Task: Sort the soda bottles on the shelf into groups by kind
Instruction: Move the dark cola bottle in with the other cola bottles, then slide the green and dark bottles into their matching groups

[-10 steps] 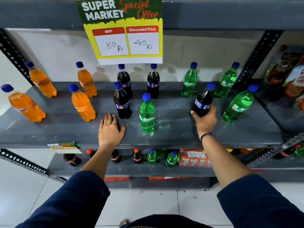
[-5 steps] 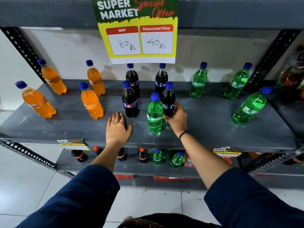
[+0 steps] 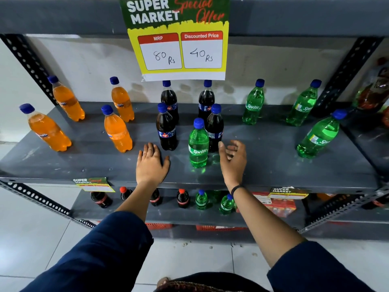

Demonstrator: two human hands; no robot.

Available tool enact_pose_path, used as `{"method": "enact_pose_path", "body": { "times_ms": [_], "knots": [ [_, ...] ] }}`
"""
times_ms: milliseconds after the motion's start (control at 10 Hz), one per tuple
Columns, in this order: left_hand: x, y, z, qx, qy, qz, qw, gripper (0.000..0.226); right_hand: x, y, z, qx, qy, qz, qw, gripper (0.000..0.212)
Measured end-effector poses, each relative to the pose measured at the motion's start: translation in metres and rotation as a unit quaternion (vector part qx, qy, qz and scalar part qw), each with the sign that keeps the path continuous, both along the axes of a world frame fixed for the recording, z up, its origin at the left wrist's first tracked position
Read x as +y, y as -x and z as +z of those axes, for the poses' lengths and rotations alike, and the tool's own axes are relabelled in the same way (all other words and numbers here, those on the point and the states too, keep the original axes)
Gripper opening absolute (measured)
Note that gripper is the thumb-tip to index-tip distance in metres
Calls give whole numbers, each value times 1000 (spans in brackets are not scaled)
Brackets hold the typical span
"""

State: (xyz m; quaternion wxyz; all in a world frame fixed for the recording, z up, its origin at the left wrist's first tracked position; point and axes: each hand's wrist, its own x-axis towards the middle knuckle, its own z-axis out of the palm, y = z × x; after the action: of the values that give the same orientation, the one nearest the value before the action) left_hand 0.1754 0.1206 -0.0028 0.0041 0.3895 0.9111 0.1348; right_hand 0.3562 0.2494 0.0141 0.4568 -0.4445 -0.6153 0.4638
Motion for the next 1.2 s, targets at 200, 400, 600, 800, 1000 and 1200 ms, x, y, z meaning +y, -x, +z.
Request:
{"method": "enact_pose_path", "body": {
  "times_ms": [200, 400, 600, 800, 1000, 1200],
  "knots": [
    [0, 1, -1, 2, 5, -1, 1000, 66, -23, 0, 4, -88, -61, 90, 990, 68],
    [0, 2, -3, 1, 3, -1, 1000, 66, -24, 13, 4, -128, -63, 132, 981, 77],
    [0, 3, -3, 1, -1, 0, 1000, 66, -25, 20, 3, -138, -73, 138, 978, 62],
    [-1, 4, -4, 6, 2, -4, 1000, 67, -18, -5, 0, -132, -103, 87, 982, 55],
    [0, 3, -5, 9, 0, -3, 1000, 66, 13, -51, 7, -104, -79, -11, 991, 56],
    [0, 3, -5, 10, -1, -3, 1000, 66, 59, -69, 17, -127, -67, -71, 987, 58]
  ]
}}
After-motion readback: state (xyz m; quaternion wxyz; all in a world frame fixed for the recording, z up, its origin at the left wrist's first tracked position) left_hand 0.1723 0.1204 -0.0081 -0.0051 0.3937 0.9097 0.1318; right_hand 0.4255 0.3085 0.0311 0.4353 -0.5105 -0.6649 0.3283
